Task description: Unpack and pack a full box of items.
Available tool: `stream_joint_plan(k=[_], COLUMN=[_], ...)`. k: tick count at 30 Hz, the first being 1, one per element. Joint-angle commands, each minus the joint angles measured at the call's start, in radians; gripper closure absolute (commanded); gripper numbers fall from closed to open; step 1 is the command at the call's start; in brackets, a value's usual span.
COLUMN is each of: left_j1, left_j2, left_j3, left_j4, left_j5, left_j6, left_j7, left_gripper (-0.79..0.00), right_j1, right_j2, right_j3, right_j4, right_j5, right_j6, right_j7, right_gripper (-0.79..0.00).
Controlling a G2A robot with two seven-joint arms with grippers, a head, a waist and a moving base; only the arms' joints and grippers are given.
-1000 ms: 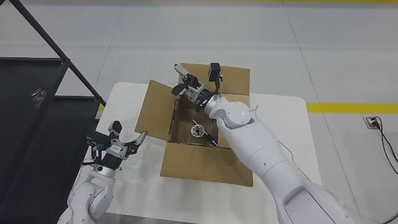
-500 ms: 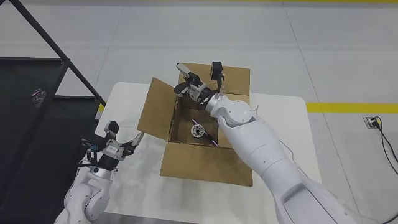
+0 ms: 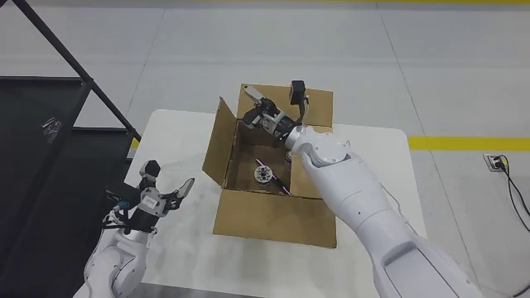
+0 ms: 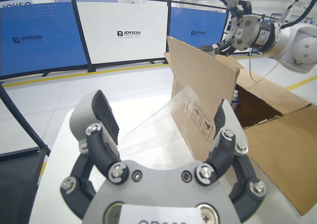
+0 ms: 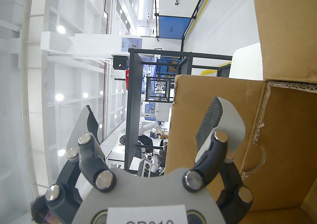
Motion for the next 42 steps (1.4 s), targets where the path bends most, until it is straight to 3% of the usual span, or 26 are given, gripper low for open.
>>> stream_joint_plan(k=[1,7,10,16,26,35,42], left_j1=[0.006,0.035,0.037,0.035,0.085,0.097,0.095], left_j2=[0.0,0.003,0.002,0.001,0.005,0.005,0.005], left_j3=[-0.004,-0.013,-0.01,-0.02,-0.091,-0.112,-0.111], left_j4=[-0.01,-0.068,-0.077,-0.05,-0.028,-0.029,-0.022], left_j5=[0.0,0.016,0.023,0.019,-0.032,-0.048,-0.049], left_j6=[-0.003,-0.014,-0.006,0.031,0.049,0.043,0.038], left_j7=[0.012,0.041,0.035,0.033,0.063,0.072,0.069], left_gripper=[-0.785,-0.785,-0.785,-0.785,-0.785,-0.785,-0.785], right_j1=[0.0,-0.02,-0.05,-0.097,-0.097,-0.097,-0.08], right_j2=[0.013,0.055,0.055,0.013,-0.06,-0.123,-0.15], right_j3=[0.021,0.084,0.084,0.02,-0.077,-0.132,-0.141], right_j4=[0.005,-0.008,-0.055,-0.156,-0.144,-0.074,-0.014], right_j5=[0.007,0.026,0.017,-0.027,-0.061,-0.102,-0.127], right_j6=[-0.009,-0.024,-0.002,0.093,0.15,0.096,0.078], right_j7=[0.029,0.123,0.114,-0.024,-0.044,-0.149,-0.154], right_gripper=[-0.785,-0.785,-0.785,-0.785,-0.785,-0.785,-0.785])
